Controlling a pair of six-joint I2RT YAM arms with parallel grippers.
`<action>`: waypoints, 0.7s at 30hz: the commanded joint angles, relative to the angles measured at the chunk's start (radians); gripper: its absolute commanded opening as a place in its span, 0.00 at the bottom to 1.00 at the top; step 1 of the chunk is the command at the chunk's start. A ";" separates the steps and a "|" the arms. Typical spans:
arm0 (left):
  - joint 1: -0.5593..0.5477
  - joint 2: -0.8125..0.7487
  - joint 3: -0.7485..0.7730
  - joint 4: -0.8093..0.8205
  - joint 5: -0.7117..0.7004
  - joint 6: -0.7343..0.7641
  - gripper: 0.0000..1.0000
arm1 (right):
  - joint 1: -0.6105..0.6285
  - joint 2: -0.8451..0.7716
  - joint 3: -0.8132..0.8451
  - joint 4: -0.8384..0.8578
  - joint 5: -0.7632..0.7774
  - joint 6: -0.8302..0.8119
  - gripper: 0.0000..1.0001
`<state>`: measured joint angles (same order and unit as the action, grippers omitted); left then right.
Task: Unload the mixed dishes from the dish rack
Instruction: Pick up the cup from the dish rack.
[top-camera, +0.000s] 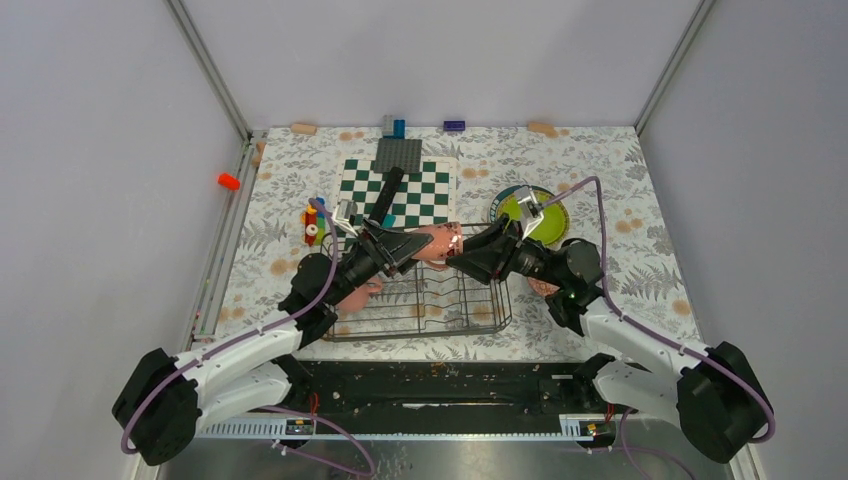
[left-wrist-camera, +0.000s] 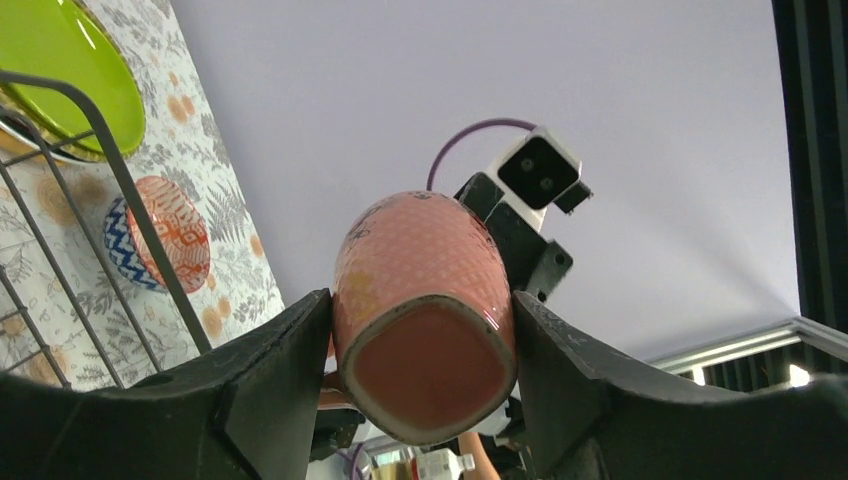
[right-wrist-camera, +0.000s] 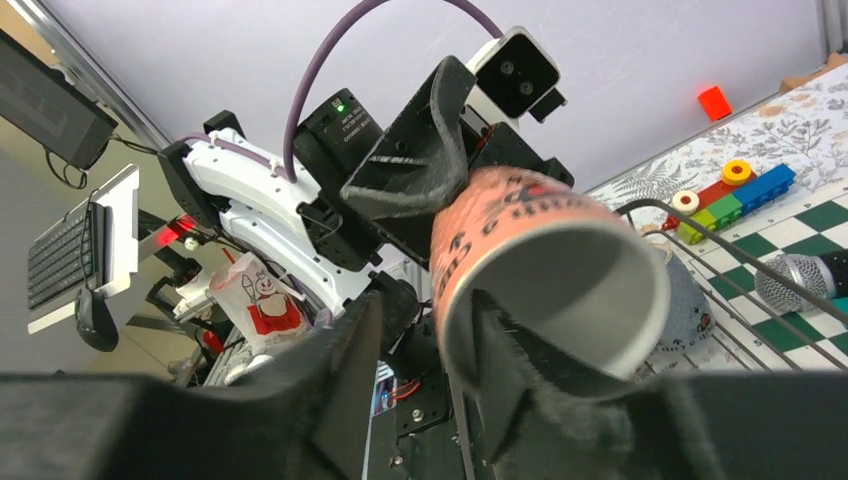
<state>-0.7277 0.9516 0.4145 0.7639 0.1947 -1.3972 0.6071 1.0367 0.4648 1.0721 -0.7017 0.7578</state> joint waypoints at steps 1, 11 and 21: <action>-0.005 0.008 0.003 0.140 0.015 -0.029 0.00 | 0.033 0.030 0.052 0.132 -0.040 0.043 0.37; -0.006 -0.037 0.058 -0.136 -0.047 0.105 0.98 | 0.041 -0.114 0.038 -0.192 0.120 -0.051 0.00; -0.005 -0.133 0.104 -0.493 -0.190 0.277 0.99 | 0.042 -0.463 0.056 -0.831 0.524 -0.200 0.00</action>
<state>-0.7368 0.8654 0.4767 0.4129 0.0982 -1.2129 0.6415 0.6781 0.4736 0.4965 -0.4091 0.6315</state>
